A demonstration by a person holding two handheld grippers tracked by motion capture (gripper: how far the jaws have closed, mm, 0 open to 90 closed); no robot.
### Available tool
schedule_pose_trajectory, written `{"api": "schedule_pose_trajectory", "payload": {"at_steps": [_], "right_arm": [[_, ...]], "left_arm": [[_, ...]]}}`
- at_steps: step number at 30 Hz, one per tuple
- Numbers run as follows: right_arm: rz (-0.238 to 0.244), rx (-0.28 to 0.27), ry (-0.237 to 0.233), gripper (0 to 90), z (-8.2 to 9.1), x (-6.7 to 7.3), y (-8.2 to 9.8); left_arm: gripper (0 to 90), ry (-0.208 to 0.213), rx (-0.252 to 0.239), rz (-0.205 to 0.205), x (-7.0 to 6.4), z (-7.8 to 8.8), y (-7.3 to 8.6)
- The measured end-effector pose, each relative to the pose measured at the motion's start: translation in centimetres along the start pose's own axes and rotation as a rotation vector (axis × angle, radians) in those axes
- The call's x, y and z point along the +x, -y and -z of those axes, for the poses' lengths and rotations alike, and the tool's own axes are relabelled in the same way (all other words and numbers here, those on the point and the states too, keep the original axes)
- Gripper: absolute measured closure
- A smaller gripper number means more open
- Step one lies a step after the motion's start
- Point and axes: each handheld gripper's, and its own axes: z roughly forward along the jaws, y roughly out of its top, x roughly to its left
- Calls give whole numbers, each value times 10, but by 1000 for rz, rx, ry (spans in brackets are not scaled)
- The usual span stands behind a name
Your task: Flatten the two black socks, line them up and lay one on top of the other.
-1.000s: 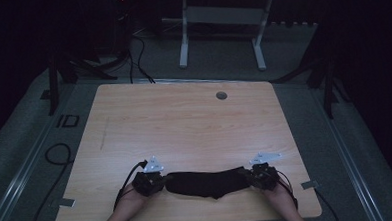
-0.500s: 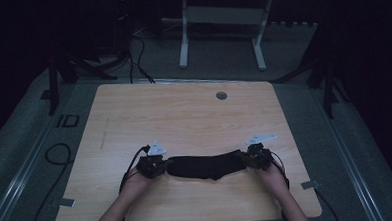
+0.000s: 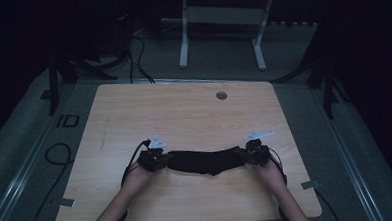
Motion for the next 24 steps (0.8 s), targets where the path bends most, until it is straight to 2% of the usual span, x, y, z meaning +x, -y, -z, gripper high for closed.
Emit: {"api": "schedule_pose_trajectory", "payload": {"at_steps": [1, 2, 3, 5, 7, 9, 10, 11, 14, 17, 19, 20, 23, 24], "right_arm": [[1, 1, -1, 792, 0, 0, -1], [-9, 1, -15, 783, 1, 0, -2], [-7, -1, -24, 766, 2, 1, -3], [14, -8, -12, 704, 5, 5, -4], [19, -12, -32, 642, 8, 8, -7], [39, -17, -39, 534, 11, 11, -10], [47, -19, -45, 495, 12, 12, -12], [51, -21, -47, 459, 13, 13, -13], [56, -35, -60, 329, 14, 16, -15], [58, -38, -78, 202, 13, 16, -15], [83, -30, -87, 137, 12, 17, -13], [80, -32, -85, 141, 12, 17, -12], [81, -49, -73, 124, 11, 16, -9], [79, -54, -75, 124, 11, 15, -7]], "left_arm": [[840, 0, -4, 3, 0, 1, -1], [793, 6, -6, 12, -1, 2, -2], [716, 10, -12, 15, -3, 4, -3], [533, 3, -44, 6, -7, 10, -5], [410, 34, -54, 21, -8, 14, -7], [343, 32, -58, 16, -10, 18, -7], [318, 46, -59, 10, -10, 19, -6], [260, 47, -64, 7, -11, 21, -6], [144, 24, -86, 6, -13, 25, -3], [108, 11, -106, -3, -14, 29, 0], [88, 4, -122, -3, -15, 32, 3], [86, 3, -134, -4, -16, 33, 4], [76, -46, -157, -30, -18, 38, 9], [76, -46, -160, -30, -17, 39, 10]]}}
